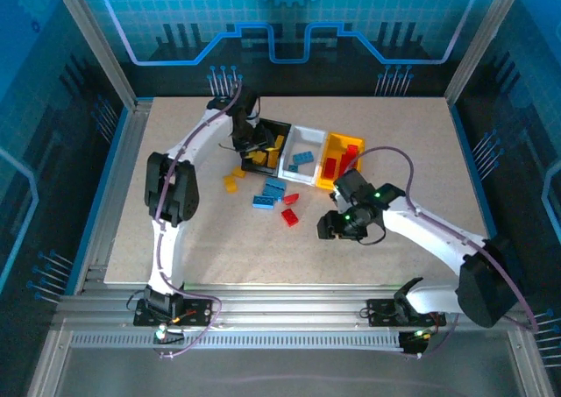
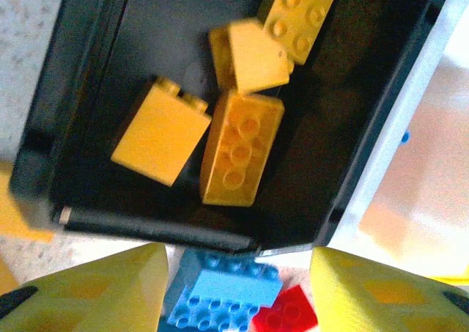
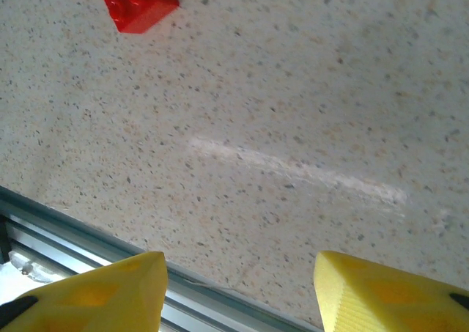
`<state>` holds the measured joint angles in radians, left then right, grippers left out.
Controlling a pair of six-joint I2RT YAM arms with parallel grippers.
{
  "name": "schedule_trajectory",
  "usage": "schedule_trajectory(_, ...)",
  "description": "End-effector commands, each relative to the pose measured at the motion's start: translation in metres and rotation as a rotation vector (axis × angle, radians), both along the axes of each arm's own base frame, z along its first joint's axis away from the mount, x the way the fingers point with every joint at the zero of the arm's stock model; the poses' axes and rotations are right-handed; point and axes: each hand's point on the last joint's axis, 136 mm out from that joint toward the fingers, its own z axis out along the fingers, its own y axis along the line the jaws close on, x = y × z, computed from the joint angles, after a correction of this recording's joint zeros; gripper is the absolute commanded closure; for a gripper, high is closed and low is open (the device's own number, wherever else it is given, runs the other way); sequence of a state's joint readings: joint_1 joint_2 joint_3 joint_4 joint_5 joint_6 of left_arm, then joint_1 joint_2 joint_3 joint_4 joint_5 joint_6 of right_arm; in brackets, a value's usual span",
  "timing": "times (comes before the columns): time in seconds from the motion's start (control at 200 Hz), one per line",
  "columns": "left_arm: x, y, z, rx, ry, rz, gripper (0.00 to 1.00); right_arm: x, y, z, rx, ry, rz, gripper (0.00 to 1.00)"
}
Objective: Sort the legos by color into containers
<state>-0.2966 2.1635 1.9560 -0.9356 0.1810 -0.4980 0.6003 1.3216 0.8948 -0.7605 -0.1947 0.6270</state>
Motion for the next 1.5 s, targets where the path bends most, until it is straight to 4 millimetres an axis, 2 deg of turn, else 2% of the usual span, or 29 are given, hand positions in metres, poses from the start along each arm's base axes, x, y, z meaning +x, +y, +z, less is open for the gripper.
schedule_trajectory(0.0,-0.023,0.006,0.043,-0.033,-0.057,0.003,0.44,0.014,0.022,0.005,0.012,-0.047,0.086,0.42)
schedule_trajectory(0.21,-0.082,0.028,0.04,-0.018,-0.048,0.028,0.41,0.038,0.053,-0.016,-0.076,-0.041,0.244,0.36)
schedule_trajectory(0.385,-0.136,0.053,0.02,0.003,0.008,0.067,0.39,0.061,0.078,-0.033,-0.177,-0.066,0.375,0.35)
schedule_trajectory(0.49,-0.158,0.066,0.014,-0.005,0.028,0.099,0.38,0.071,0.088,-0.044,-0.242,-0.079,0.425,0.35)
schedule_trajectory(0.605,-0.173,0.079,0.014,-0.016,0.031,0.135,0.38,0.08,0.094,-0.056,-0.31,-0.079,0.46,0.35)
schedule_trajectory(0.745,-0.18,0.089,0.018,-0.018,0.025,0.156,0.37,0.082,0.099,-0.072,-0.365,-0.064,0.475,0.37)
schedule_trajectory(0.925,-0.181,0.095,0.014,-0.01,0.039,0.145,0.37,0.08,0.103,-0.075,-0.386,-0.071,0.471,0.56)
schedule_trajectory(1.025,-0.178,0.092,0.011,-0.021,0.045,0.138,0.37,0.079,0.1,-0.069,-0.395,-0.085,0.46,0.63)
schedule_trajectory(1.096,-0.175,0.089,0.009,-0.035,0.047,0.134,0.37,0.08,0.096,-0.055,-0.398,-0.112,0.45,0.64)
schedule_trajectory(1.266,-0.173,0.069,0.005,-0.03,0.044,0.07,0.36,0.085,0.076,0.006,-0.327,-0.202,0.36,0.65)
schedule_trajectory(1.376,-0.176,0.047,-0.004,0.006,0.057,-0.011,0.34,0.104,0.049,0.039,-0.25,-0.231,0.242,0.65)
schedule_trajectory(1.496,-0.175,0.021,-0.011,0.017,0.051,-0.101,0.27,0.137,0.011,0.052,-0.197,-0.215,0.091,0.65)
